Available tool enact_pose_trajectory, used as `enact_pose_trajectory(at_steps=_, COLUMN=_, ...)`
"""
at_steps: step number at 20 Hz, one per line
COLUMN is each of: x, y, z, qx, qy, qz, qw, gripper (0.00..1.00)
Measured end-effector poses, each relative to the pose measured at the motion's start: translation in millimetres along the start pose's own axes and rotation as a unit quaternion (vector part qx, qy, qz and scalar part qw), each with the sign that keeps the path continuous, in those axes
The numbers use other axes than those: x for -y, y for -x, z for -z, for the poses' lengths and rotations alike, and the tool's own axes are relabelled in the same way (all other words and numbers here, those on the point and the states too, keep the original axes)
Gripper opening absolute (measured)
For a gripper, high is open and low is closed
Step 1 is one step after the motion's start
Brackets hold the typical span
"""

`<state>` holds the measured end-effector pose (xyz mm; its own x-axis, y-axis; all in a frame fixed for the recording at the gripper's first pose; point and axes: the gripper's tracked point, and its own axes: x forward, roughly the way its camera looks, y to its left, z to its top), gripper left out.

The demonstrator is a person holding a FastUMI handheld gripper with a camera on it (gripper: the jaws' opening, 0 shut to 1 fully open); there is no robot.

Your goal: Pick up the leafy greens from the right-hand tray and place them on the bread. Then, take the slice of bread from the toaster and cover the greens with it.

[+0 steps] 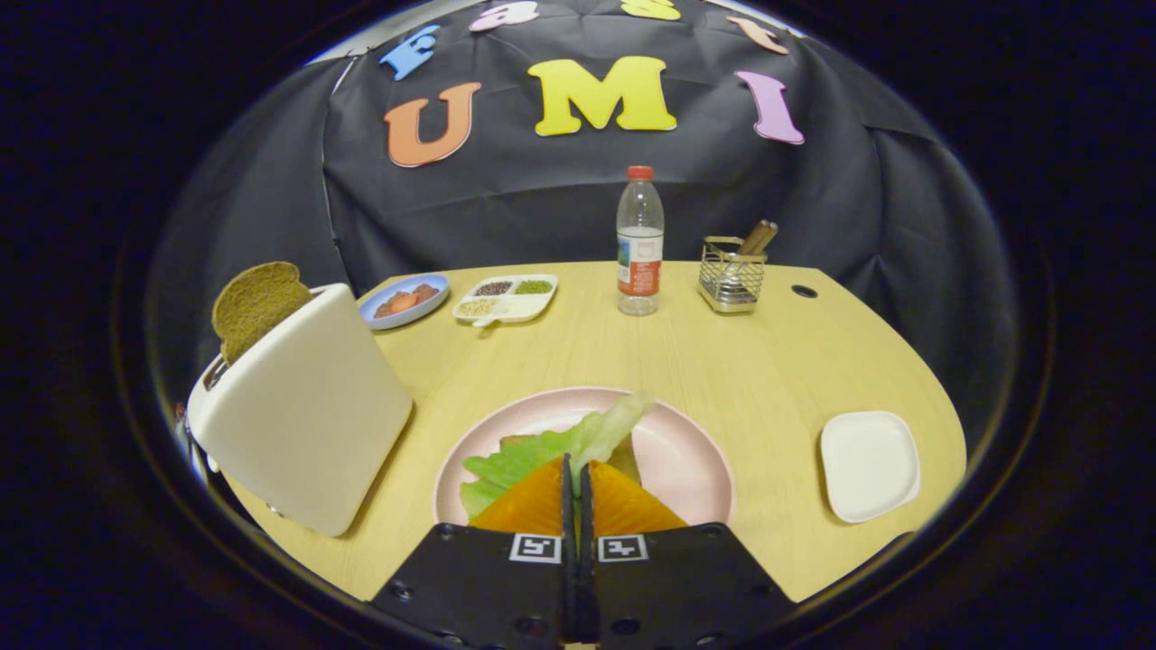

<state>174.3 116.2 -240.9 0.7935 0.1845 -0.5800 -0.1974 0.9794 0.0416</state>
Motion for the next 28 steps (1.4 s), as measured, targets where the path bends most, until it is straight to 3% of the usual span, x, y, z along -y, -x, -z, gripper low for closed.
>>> enact_pose_trajectory(at_steps=5, x=13, y=-11, z=7, qx=-0.006, qy=-0.006, qz=0.017, qw=1.0, gripper=0.01)
enact_pose_trajectory(at_steps=6, x=16, y=-10, z=8, qx=-0.004, qy=-0.002, qz=0.023, qw=1.0, gripper=0.06)
enact_pose_trajectory(at_steps=9, x=22, y=-7, z=1, qx=0.03, qy=0.02, qz=0.034, qw=0.999, gripper=0.06)
enact_pose_trajectory(at_steps=11, x=30, y=-3, z=-2, qx=0.053, qy=0.038, qz=0.057, qw=0.996, gripper=0.18)
enact_pose_trajectory(at_steps=13, x=26, y=0, z=-1, qx=0.065, qy=0.043, qz=0.055, qw=0.995, gripper=0.23)
enact_pose_trajectory(at_steps=19, x=23, y=22, z=15, qx=0.123, qy=0.033, qz=0.067, qw=0.99, gripper=0.89)
enact_pose_trajectory(at_steps=20, x=21, y=24, z=20, qx=0.129, qy=0.037, qz=0.071, qw=0.988, gripper=0.96)
enact_pose_trajectory(at_steps=28, x=-22, y=71, z=3, qx=0.196, qy=0.035, qz=0.062, qw=0.978, gripper=0.96)
